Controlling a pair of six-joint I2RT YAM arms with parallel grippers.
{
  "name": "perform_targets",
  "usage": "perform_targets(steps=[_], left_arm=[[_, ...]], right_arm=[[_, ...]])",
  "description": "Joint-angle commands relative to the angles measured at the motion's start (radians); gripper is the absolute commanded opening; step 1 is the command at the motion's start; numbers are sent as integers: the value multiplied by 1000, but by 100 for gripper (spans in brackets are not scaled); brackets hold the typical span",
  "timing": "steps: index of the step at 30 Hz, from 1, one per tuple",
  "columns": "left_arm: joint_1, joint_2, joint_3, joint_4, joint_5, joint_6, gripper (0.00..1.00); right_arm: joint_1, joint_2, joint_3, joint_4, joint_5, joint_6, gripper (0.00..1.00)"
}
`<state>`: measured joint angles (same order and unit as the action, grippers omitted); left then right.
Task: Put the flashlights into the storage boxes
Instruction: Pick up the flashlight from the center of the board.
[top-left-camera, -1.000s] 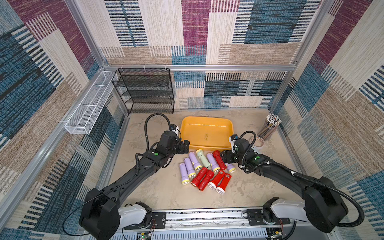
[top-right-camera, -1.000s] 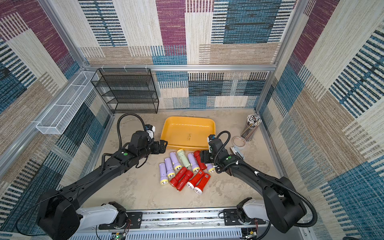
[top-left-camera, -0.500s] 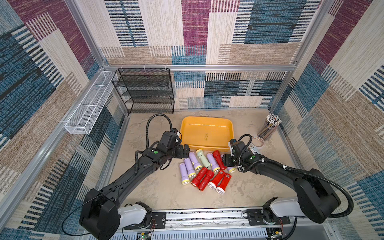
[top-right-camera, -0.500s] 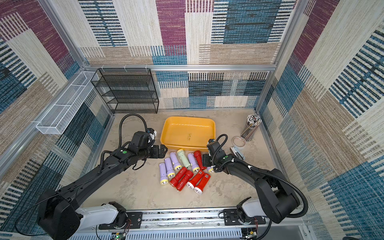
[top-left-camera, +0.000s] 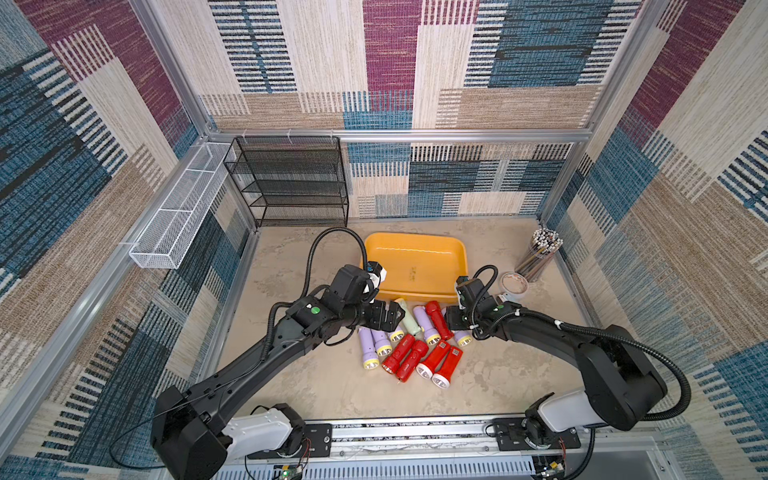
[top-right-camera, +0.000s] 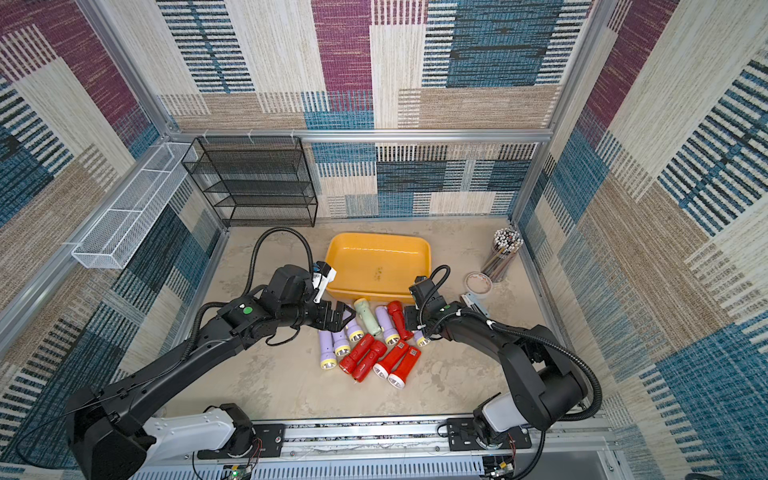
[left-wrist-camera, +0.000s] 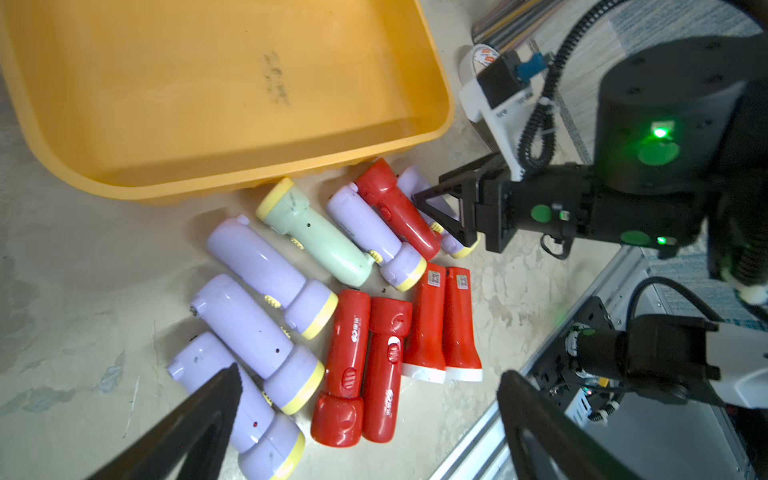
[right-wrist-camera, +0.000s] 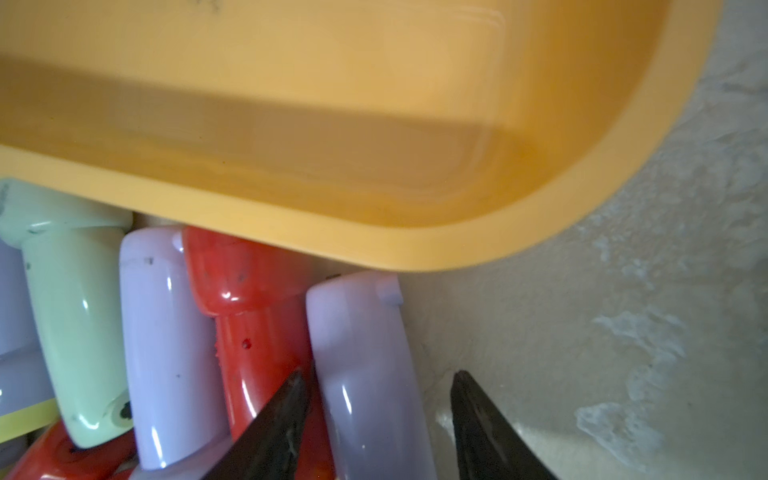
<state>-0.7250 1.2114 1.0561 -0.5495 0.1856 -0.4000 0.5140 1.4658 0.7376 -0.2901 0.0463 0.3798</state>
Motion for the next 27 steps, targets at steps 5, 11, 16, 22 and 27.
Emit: perform_targets(steps=[5, 11, 16, 22, 27], left_arm=[[-119, 40, 73, -134, -178, 18, 99], [-162, 60, 93, -164, -282, 18, 99], [-168, 84, 93, -171, -290, 26, 99], [-167, 103, 100, -177, -333, 21, 99], [-168, 121, 115, -184, -353, 17, 99]], right_arm=[[0, 17, 11, -15, 8, -4, 57], [1, 59, 20, -20, 1, -3, 52], [0, 84, 29, -31, 9, 6, 48], [1, 46, 23, -52, 43, 16, 43], [0, 14, 22, -73, 58, 16, 42]])
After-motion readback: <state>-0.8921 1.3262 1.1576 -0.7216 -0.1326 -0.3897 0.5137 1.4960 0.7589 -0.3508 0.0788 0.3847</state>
